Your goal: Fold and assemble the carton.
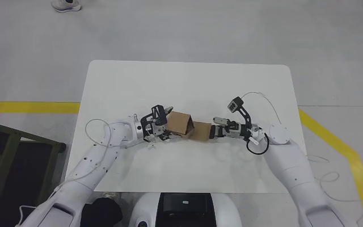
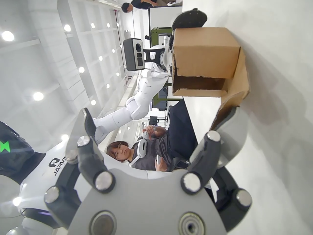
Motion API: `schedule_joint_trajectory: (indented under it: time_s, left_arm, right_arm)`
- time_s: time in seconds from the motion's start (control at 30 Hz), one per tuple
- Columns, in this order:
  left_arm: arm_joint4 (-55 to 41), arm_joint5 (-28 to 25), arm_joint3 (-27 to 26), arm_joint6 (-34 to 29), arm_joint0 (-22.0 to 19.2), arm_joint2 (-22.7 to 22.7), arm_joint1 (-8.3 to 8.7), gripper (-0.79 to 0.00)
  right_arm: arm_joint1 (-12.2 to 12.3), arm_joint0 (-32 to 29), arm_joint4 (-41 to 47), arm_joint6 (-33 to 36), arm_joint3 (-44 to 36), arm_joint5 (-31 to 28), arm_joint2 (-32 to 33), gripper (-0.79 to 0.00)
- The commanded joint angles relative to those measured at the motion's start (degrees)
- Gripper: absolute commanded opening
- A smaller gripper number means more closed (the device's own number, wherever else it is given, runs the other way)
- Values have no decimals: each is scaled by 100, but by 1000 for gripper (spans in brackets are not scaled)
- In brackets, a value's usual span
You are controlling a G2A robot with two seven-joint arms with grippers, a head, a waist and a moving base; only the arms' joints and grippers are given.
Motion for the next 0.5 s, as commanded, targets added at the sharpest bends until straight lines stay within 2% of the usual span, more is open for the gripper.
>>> schedule_joint_trajectory:
  time_s: [0.0, 0.27, 0.47]
  left_arm:
    - [29, -54, -36, 9, 16, -46, 25, 0]
    - [168, -437, -353, 31, 54, -237, 140, 0]
    - [279, -589, -405, -190, -120, -148, 132, 0]
  right_arm:
    - [-4, 10, -7, -14, 20, -3, -4, 0]
    - [-17, 43, -29, -36, 73, -18, -15, 0]
    - [-28, 65, -43, -69, 98, -24, -23, 0]
